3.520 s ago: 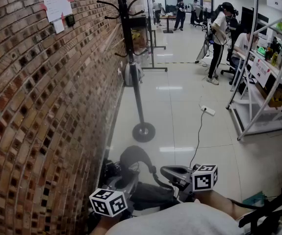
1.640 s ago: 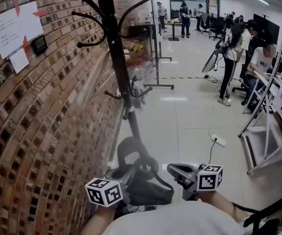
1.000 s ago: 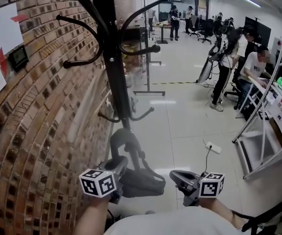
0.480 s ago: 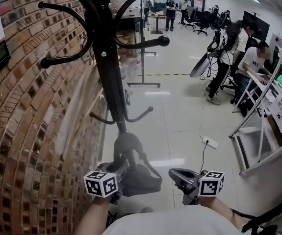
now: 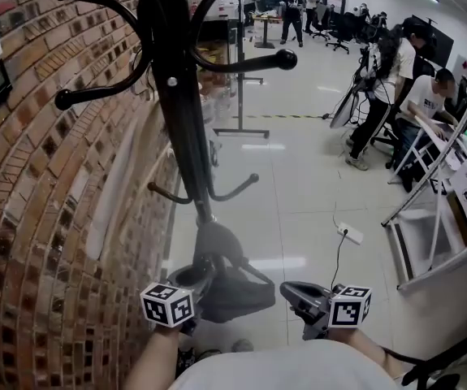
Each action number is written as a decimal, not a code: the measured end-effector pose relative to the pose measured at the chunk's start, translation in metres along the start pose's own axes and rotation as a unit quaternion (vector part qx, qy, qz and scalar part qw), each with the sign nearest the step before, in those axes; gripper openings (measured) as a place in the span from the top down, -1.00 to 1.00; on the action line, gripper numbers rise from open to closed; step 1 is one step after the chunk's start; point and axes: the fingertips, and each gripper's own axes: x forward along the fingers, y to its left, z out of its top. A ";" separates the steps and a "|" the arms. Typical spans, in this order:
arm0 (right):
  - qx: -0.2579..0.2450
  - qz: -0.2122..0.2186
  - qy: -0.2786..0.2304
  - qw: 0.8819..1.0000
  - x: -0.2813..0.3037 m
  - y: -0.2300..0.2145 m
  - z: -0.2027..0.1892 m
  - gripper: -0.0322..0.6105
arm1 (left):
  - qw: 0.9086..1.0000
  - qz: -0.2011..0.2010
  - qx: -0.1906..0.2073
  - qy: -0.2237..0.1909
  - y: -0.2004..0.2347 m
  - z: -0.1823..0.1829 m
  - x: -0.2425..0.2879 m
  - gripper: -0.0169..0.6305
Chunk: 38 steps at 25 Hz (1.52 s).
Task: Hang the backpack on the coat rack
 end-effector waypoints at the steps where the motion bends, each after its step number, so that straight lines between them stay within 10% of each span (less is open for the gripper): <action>1: 0.001 0.002 0.002 1.000 0.002 0.000 -0.002 0.90 | 1.000 0.000 0.004 -0.001 0.001 0.000 0.000 0.61; 10: -0.005 0.007 0.007 1.000 -0.010 0.005 -0.014 0.90 | 1.000 0.024 -0.014 -0.008 0.007 -0.005 -0.004 0.08; 17: -0.015 0.022 0.008 1.000 -0.036 0.022 -0.030 0.90 | 0.998 0.040 -0.035 -0.046 -0.012 -0.006 -0.049 0.07; 27: -0.031 0.073 0.013 0.997 -0.105 0.075 -0.099 0.90 | 0.993 0.016 -0.073 -0.088 -0.135 -0.059 -0.132 0.94; 38: -0.003 0.127 0.082 0.989 -0.176 0.147 -0.225 0.90 | 0.993 0.006 -0.092 -0.075 -0.306 -0.167 -0.211 0.94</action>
